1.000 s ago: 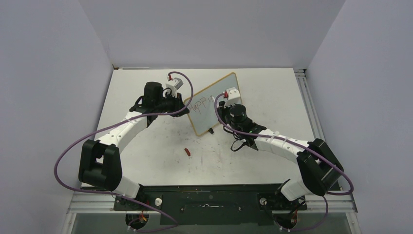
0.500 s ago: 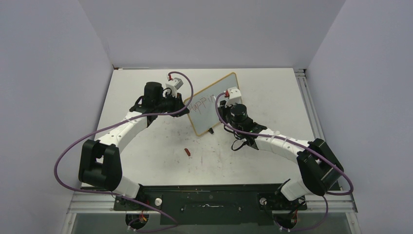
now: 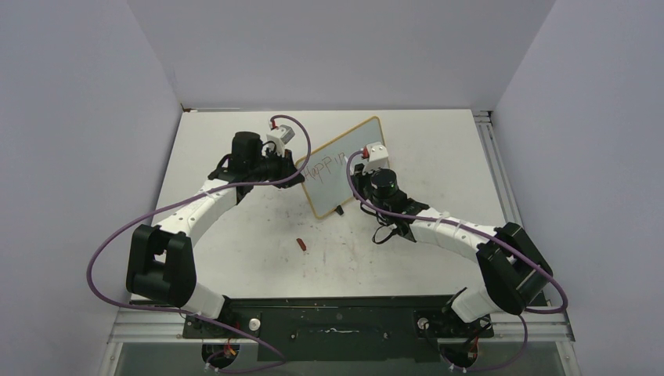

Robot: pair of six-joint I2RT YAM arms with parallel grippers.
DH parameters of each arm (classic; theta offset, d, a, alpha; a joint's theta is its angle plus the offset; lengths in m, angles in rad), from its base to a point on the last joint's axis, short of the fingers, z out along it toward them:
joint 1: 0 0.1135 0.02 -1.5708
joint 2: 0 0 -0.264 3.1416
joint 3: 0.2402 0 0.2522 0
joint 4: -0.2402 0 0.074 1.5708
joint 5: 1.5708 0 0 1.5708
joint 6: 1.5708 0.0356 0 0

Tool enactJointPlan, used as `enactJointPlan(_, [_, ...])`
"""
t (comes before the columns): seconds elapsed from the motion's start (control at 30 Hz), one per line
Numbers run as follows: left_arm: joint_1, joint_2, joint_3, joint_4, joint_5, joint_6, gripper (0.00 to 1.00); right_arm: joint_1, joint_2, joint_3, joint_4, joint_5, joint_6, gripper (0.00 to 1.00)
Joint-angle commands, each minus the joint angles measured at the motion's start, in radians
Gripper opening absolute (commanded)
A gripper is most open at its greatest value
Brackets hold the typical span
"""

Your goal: Write a sentence on the whiteboard

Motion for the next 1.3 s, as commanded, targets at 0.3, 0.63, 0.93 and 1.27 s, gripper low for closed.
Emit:
enactJointPlan(0.3, [-0.006, -0.034, 0.026, -0.023, -0.005, 0.029, 0.00, -0.005, 0.017, -0.023, 0.022, -0.001, 0.022, 0.05])
enactJointPlan(0.63, [-0.007, -0.034, 0.027, -0.021, -0.006, 0.028, 0.00, -0.003, 0.006, -0.042, 0.018, 0.006, 0.037, 0.05])
enactJointPlan(0.93, [-0.006, -0.033, 0.031, -0.025, -0.007, 0.031, 0.00, -0.003, -0.049, -0.031, -0.008, 0.019, 0.030, 0.05])
enactJointPlan(1.27, [-0.006, -0.036, 0.030, -0.025, -0.004, 0.029, 0.00, -0.010, -0.077, 0.010, -0.028, 0.037, -0.003, 0.05])
